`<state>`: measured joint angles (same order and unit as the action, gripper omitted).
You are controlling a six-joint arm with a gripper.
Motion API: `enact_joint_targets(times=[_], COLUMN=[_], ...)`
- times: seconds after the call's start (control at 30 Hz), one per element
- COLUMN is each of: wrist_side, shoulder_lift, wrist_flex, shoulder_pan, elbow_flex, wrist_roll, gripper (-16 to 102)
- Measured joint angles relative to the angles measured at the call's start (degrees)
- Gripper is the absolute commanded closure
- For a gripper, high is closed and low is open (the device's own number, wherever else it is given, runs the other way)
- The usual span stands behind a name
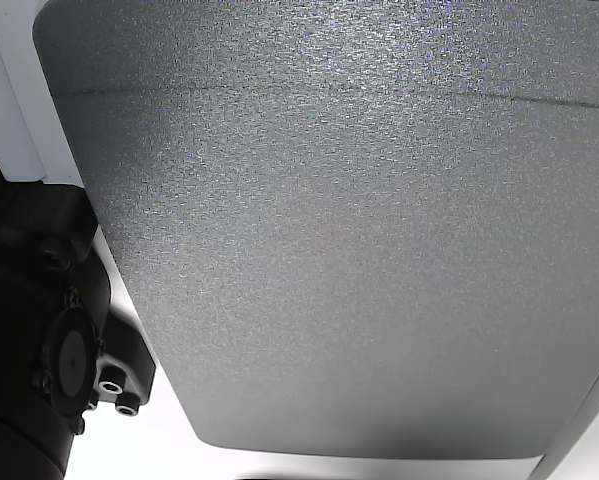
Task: Grab top frame and put it into gray box.
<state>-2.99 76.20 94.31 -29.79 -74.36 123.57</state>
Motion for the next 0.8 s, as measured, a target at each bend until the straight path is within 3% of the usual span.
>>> enact_joint_targets(times=[0.8], wrist_side=[0.4], shoulder_lift=[0.3], wrist_flex=[0.0], shoulder_pan=[0.9], elbow_flex=[-0.4], wrist_roll=[-0.4], gripper=[98])
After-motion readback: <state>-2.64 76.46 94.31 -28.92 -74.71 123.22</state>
